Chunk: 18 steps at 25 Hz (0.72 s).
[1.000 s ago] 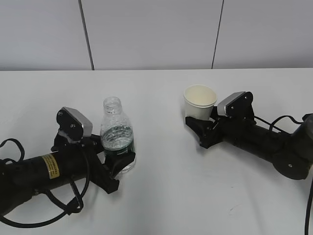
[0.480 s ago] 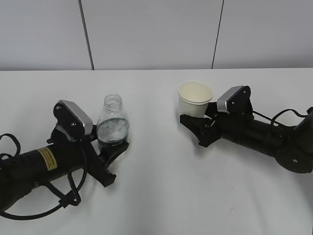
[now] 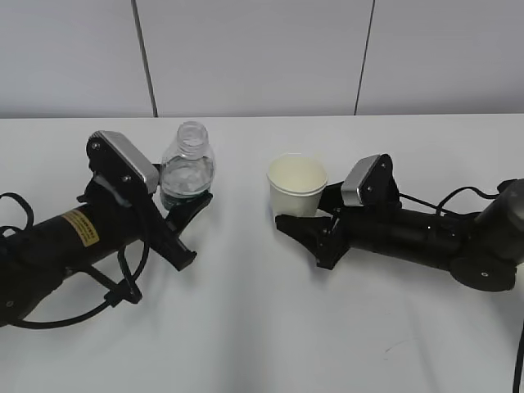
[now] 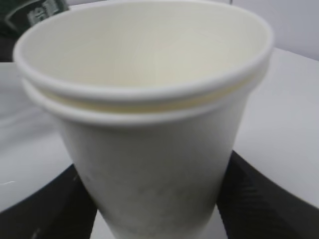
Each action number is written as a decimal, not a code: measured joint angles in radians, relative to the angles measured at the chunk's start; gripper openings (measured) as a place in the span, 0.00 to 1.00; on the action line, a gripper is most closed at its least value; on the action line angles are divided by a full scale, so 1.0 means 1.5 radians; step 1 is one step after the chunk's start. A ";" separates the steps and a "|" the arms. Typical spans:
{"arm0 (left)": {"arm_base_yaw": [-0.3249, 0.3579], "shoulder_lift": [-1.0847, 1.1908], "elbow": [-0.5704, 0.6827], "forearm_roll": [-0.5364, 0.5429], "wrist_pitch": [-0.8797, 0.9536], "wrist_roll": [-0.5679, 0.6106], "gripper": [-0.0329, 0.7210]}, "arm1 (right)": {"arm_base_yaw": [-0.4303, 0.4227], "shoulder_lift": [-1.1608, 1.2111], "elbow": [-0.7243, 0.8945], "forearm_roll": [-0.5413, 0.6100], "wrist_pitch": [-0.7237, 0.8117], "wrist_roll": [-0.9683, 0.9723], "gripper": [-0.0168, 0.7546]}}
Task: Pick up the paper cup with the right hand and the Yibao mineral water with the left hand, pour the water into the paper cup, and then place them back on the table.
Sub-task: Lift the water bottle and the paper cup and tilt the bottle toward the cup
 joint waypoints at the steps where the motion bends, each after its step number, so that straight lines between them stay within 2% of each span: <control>1: 0.000 0.000 -0.009 -0.001 0.000 0.006 0.55 | 0.004 0.000 0.000 -0.003 0.000 0.000 0.66; 9: 0.000 0.000 -0.081 -0.002 0.001 0.071 0.54 | 0.032 0.000 0.000 -0.015 0.000 0.000 0.66; 18: 0.000 0.000 -0.115 -0.015 0.044 0.088 0.54 | 0.043 0.000 -0.004 -0.070 0.000 0.042 0.66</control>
